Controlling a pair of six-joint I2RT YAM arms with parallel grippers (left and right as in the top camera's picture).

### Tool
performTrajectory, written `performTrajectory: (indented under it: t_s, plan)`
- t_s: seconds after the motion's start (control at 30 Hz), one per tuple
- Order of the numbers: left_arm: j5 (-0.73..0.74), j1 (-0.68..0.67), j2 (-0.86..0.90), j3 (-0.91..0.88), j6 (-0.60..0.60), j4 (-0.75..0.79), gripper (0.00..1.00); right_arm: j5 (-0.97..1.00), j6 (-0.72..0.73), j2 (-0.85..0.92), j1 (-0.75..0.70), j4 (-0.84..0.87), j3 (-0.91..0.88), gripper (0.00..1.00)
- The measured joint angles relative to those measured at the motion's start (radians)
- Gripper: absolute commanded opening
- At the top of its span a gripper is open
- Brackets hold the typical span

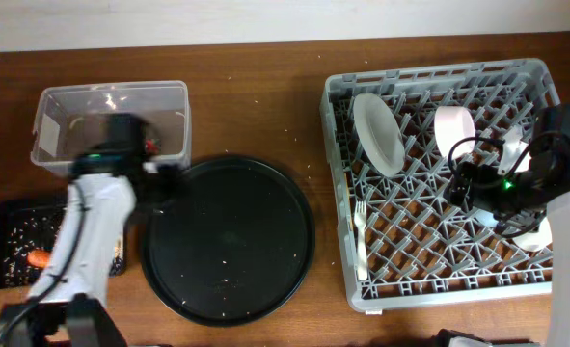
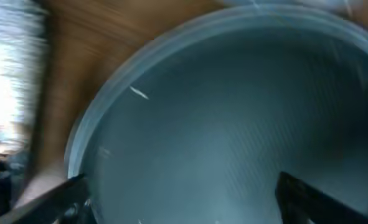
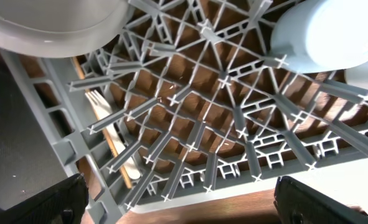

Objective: Sort waste into correct bins and load items into the dishwasher rack

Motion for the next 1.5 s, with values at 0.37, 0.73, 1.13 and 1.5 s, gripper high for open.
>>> performTrajectory:
  t_s: [0.37,0.73,1.13,1.5]
  plan:
    - [0.037,0.018,-0.041,0.337,0.262,-0.468,0.93,-0.005,-0.042,-0.009,0.281,0.053,-0.003,0.98]
    - [0.037,0.018,-1.107,-0.379,0.290,0.093,0.99,0.093,-0.043,-0.977,0.281,0.293,-0.330,0.98]
    - [0.038,0.018,-1.202,-0.392,0.290,-0.147,0.99,0.118,-0.054,-1.056,0.281,0.157,-0.334,0.98]
    - [0.038,0.018,-1.202,-0.393,0.290,-0.148,0.99,0.190,-0.080,-1.090,0.281,0.357,-0.505,0.98]
